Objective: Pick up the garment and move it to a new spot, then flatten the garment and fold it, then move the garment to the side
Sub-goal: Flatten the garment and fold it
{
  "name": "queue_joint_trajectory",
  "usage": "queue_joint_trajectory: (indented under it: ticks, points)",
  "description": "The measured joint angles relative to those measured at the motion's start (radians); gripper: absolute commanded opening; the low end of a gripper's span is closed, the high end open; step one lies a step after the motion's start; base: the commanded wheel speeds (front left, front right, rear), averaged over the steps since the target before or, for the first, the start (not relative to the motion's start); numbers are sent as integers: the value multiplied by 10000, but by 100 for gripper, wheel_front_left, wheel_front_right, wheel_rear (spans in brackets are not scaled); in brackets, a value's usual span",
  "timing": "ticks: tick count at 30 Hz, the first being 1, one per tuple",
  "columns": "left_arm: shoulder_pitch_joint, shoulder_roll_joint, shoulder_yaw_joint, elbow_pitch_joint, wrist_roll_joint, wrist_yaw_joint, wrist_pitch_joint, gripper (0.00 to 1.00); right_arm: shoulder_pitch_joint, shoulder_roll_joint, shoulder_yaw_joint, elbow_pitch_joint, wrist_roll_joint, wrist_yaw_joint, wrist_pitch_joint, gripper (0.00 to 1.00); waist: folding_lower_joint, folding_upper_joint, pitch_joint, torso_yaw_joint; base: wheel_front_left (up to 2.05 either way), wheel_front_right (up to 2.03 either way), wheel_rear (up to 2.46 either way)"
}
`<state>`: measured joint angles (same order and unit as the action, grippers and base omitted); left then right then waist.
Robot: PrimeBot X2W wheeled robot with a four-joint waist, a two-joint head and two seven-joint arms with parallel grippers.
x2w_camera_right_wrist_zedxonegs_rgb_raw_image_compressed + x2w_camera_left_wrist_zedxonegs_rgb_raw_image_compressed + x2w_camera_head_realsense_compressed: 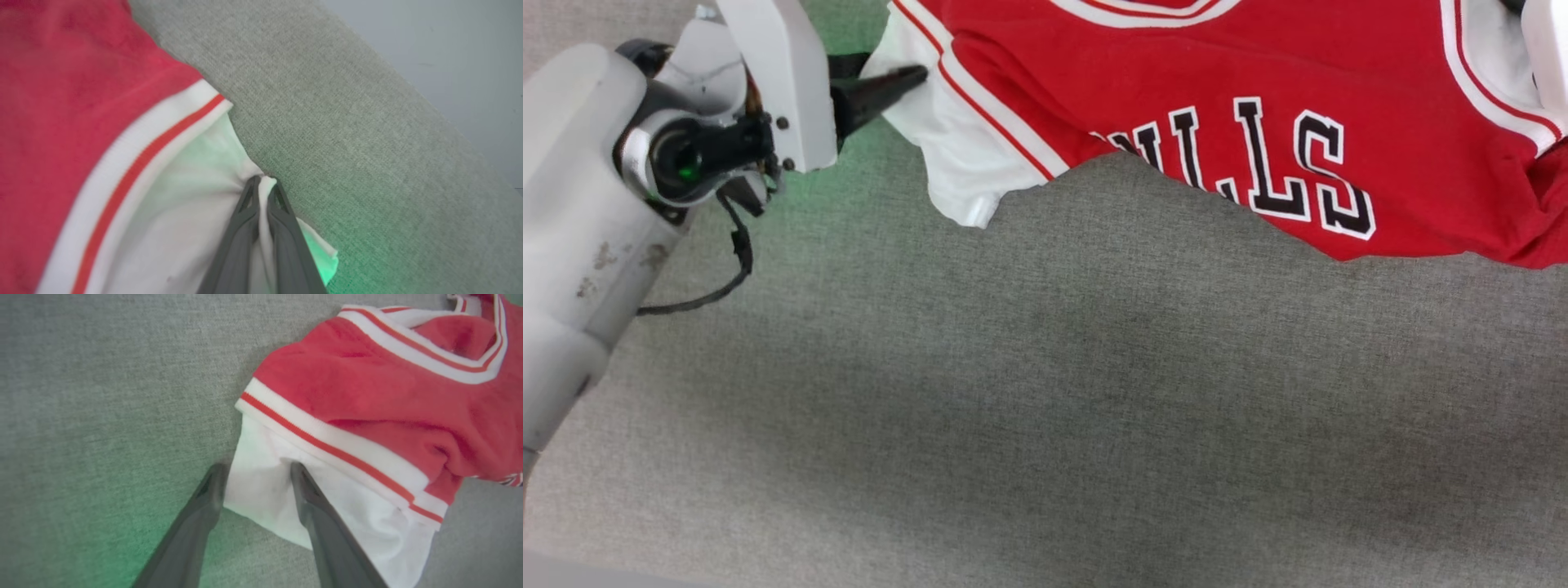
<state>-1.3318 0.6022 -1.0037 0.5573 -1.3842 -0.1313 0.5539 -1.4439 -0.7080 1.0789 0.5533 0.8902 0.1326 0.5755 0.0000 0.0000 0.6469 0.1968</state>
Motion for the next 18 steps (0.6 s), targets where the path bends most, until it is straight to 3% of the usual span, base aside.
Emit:
queue_joint_trajectory:
  ticks: [1, 5, 9, 18]
  points:
    - [1, 2, -23, 13, -134, 10, -59, 0, -1, 10, 27, 29, 81, 0, -71, 0, 0, 0, -15, -8, 0, 0, 0]
    - [77, -153, -75, -84, -518, 8, -648, 0, 15, 88, 221, 232, 236, -10, -662, 0, 0, 0, -175, -28, 0, 0, 0]
    - [-33, 77, -123, -79, -332, 8, -1714, 0, 174, 190, 238, 587, 242, -10, -1674, 0, 0, 0, -473, -67, 0, 0, 0]
    - [-672, 138, -203, 63, -58, 6, -4169, 0, -30, 238, -366, 1691, 253, -12, -3599, 0, 0, 0, -1409, -296, 0, 0, 0]
